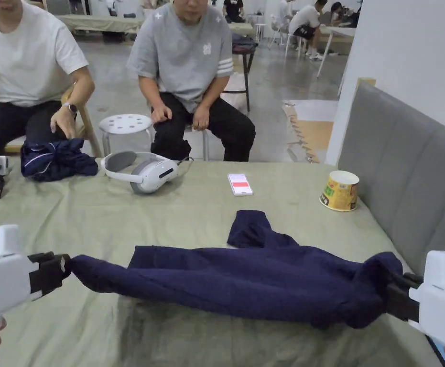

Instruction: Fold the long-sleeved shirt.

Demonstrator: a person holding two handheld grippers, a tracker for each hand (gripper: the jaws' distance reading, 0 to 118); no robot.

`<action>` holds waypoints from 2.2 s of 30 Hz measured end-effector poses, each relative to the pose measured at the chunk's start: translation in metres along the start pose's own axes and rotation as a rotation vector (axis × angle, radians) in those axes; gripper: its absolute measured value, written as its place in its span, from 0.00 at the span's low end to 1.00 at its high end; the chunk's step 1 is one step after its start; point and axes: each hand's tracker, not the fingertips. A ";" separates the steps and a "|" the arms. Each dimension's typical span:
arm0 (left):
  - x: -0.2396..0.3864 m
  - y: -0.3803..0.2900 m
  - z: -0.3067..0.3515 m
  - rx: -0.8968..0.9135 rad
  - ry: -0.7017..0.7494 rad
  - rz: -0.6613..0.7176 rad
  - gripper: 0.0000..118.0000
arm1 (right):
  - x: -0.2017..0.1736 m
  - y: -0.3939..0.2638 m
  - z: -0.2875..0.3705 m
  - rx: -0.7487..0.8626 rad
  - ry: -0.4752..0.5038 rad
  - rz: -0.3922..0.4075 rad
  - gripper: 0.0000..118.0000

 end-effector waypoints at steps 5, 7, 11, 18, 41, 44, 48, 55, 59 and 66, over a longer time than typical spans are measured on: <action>-0.046 -0.112 0.005 -0.303 0.104 0.066 0.03 | 0.007 -0.109 0.006 -0.337 -0.044 -0.048 0.07; -0.057 -0.143 -0.001 -0.386 0.095 0.079 0.03 | 0.006 -0.139 -0.006 -0.469 -0.006 -0.033 0.07; -0.059 -0.167 -0.007 -0.418 0.068 0.069 0.03 | 0.006 -0.160 -0.031 -0.555 -0.021 0.050 0.08; -0.027 -0.140 0.006 -0.296 -0.029 0.058 0.04 | 0.009 -0.124 0.002 -0.346 -0.050 -0.054 0.93; 0.064 -0.009 -0.073 -0.172 -0.116 -0.093 0.79 | -0.010 -0.086 0.015 -0.251 0.007 -0.010 0.00; 0.077 0.030 -0.138 -0.173 -0.070 -0.115 0.81 | -0.007 -0.084 0.005 -0.262 0.007 -0.017 0.00; 0.091 0.071 -0.257 -0.276 -0.019 -0.150 0.80 | -0.002 -0.086 -0.013 -0.292 -0.012 -0.030 0.00; 0.091 0.069 -0.404 -0.456 0.126 -0.146 0.77 | 0.011 -0.092 -0.035 -0.355 -0.047 -0.068 0.00; 0.085 0.066 -0.430 -0.462 0.146 -0.093 0.72 | 0.015 -0.093 -0.039 -0.367 -0.069 -0.074 0.00; 0.097 0.058 -0.414 -0.506 0.164 -0.160 0.16 | 0.017 -0.095 -0.035 -0.363 -0.081 -0.087 0.00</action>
